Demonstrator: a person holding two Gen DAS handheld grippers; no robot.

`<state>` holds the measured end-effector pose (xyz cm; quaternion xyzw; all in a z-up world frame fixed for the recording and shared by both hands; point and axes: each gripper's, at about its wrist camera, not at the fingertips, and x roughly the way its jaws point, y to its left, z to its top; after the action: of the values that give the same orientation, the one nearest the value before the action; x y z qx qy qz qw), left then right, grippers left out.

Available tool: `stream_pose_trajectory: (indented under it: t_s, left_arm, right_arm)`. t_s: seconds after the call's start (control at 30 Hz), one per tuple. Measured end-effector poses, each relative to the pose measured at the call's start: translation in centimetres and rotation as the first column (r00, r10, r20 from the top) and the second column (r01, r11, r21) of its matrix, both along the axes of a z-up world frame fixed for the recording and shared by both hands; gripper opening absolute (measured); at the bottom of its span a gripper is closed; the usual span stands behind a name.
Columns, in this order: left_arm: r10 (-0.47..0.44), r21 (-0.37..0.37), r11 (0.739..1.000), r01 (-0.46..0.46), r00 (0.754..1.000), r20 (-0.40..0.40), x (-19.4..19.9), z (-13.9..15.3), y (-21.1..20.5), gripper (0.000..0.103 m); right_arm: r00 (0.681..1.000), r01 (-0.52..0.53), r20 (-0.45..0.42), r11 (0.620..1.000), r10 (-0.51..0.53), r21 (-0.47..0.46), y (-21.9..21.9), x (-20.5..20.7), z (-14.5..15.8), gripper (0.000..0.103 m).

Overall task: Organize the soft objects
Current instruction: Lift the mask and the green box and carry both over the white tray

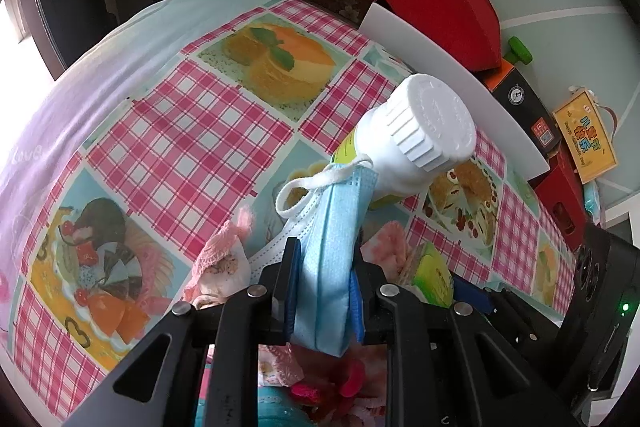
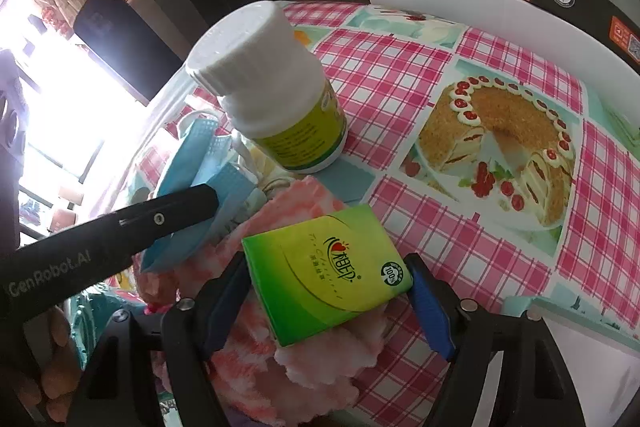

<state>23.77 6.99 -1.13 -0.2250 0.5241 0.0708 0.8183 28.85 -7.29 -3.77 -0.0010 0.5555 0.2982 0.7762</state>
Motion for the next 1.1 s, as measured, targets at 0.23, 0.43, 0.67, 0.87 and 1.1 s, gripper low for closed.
stream_pose_trajectory:
  t_s: [0.23, 0.43, 0.67, 0.87, 1.1]
  left_arm:
    - [0.006, 0.000, 1.000, -0.006, 1.000, 0.013, -0.2, 0.3, 0.1, 0.016]
    - [0.014, -0.004, 1.000, -0.014, 0.999, 0.038, -0.4, 0.9, 0.2, 0.013]
    - [0.001, -0.009, 1.000, -0.001, 0.996, 0.092, -1.5, 2.8, -0.4, 0.013]
    - [-0.026, 0.002, 1.000, 0.026, 0.988, 0.150, -2.7, 4.9, -1.3, 0.013]
    - [-0.105, 0.041, 0.994, 0.098, 0.972, 0.209, -4.2, 7.5, -4.0, 0.013]
  right_arm:
    - [1.000, 0.020, 0.014, 0.999, -0.020, 0.025, -1.0, -0.7, 0.7, 0.079]
    - [0.998, 0.056, 0.038, 0.997, -0.059, 0.057, -2.3, -2.1, 2.4, 0.079]
    - [0.986, 0.129, 0.096, 0.986, -0.139, 0.102, -4.9, -4.9, 5.7, 0.079]
    - [0.964, 0.216, 0.134, 0.970, -0.230, 0.113, -7.3, -7.5, 7.6, 0.079]
    - [0.931, 0.307, 0.167, 0.945, -0.323, 0.114, -10.5, -10.3, 9.1, 0.079]
